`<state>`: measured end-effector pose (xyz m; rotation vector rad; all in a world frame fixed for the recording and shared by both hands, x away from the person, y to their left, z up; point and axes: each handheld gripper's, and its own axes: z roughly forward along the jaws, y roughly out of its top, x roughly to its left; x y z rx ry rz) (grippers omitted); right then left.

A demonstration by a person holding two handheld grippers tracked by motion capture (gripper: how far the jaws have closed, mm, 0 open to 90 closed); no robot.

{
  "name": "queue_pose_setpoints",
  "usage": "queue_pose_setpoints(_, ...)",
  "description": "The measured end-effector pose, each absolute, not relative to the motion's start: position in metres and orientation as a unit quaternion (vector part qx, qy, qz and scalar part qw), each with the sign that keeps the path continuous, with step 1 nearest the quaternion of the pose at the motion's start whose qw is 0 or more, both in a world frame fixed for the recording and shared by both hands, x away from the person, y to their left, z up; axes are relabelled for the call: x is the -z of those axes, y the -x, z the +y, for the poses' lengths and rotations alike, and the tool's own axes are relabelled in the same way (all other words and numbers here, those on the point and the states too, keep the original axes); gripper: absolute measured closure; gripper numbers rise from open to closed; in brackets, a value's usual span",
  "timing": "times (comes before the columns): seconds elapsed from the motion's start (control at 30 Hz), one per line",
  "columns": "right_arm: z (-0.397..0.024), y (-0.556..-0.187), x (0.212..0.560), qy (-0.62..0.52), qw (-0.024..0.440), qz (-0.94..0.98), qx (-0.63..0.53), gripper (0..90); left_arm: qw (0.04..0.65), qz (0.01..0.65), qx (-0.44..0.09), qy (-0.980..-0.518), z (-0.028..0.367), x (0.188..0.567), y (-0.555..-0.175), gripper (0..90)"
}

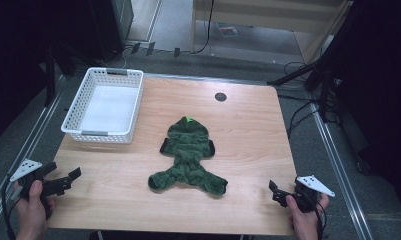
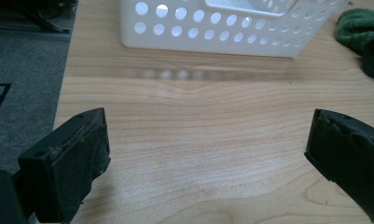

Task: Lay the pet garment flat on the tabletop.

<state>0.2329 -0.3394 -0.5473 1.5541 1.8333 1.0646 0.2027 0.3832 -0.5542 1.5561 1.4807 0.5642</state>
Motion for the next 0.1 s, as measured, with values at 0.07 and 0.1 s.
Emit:
queue_pose_setpoints(0.07, -0.3384, -0.2327, 0.5471, -0.570, 0.256, 0.677, -0.390, 0.0, 0.444, 0.598, -0.227, -0.628, 0.3830, 0.5543, -0.2030, 0.0)
queue_pose_setpoints(0.1, -0.3384, -0.2327, 0.5471, -0.570, 0.256, 0.677, -0.390, 0.0, 0.444, 0.598, -0.227, -0.628, 0.3830, 0.5543, -0.2030, 0.0)
